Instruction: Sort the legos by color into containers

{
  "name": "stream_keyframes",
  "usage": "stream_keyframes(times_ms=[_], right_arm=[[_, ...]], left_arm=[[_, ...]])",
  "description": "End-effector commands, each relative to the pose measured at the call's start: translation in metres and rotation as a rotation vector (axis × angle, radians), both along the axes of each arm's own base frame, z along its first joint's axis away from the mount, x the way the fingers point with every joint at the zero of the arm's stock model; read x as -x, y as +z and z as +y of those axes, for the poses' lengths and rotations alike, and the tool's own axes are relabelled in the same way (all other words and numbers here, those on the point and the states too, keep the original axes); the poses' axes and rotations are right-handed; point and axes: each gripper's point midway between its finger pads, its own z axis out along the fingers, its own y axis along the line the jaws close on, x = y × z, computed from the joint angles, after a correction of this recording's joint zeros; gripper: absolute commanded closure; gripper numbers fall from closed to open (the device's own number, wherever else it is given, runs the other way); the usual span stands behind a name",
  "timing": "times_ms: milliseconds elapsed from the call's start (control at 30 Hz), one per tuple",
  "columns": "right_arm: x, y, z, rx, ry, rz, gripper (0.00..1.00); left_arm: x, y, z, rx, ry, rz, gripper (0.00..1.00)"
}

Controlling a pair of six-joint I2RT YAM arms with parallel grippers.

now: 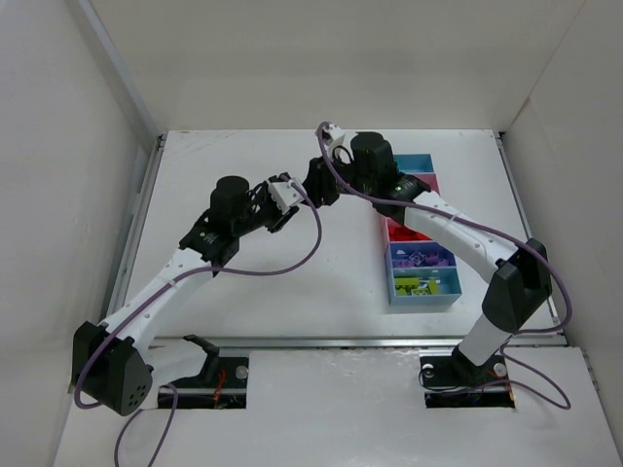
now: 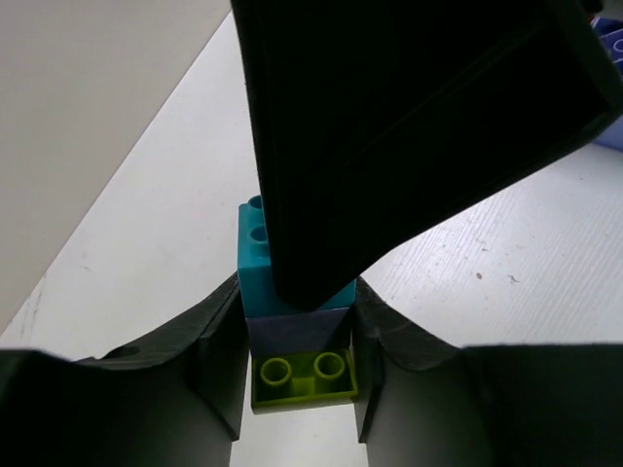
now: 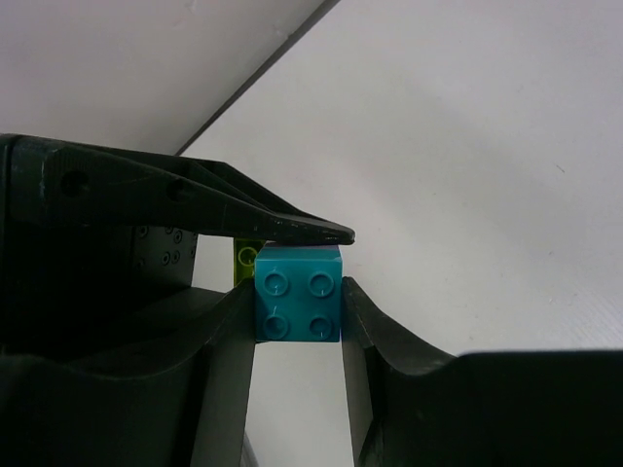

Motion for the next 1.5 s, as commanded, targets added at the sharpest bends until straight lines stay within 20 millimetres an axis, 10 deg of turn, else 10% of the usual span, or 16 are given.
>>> stream_keyframes(times_ms=[0, 67, 233, 600, 867, 1067, 1333, 1467], right_arm=[[0.010, 0.028, 0.008, -0.065, 0.061, -0.090, 1.00], [0.010, 0.028, 0.008, -0.062, 0.063, -0.099, 1.00], [0.001, 0.033, -0.003, -0.075, 0.036, -0.089, 1.00], [-0.090, 0.037, -0.128, -0.114, -0.435, -0.037, 1.00], [-0.153, -0.004, -0.189, -0.052, -0.649, 0.011, 1.00], [-0.219, -0.081, -0.276, 0.200, -1.009, 0.094, 1.00], [-0.230, -0.119, -0.316, 0.366, -1.187, 0.155, 0.99], [-0.233, -0.112, -0.322, 0.333, -1.232, 0.110, 0.41]], left_arm=[[0.000, 0.037, -0.009, 0.073, -0.025, -0.067, 0.84], [0.000, 0.034, -0.009, 0.069, -0.025, -0.059, 0.99], [-0.004, 0.025, 0.003, 0.042, 0.046, -0.052, 1.00], [0.000, -0.027, 0.017, -0.031, 0.109, 0.087, 1.00], [-0.016, -0.031, 0.009, -0.029, 0.103, 0.115, 1.00], [-0.036, -0.037, 0.012, -0.048, 0.141, 0.134, 1.00], [-0.051, -0.037, 0.014, -0.057, 0.181, 0.147, 1.00], [-0.054, -0.041, 0.012, -0.063, 0.181, 0.156, 1.00]])
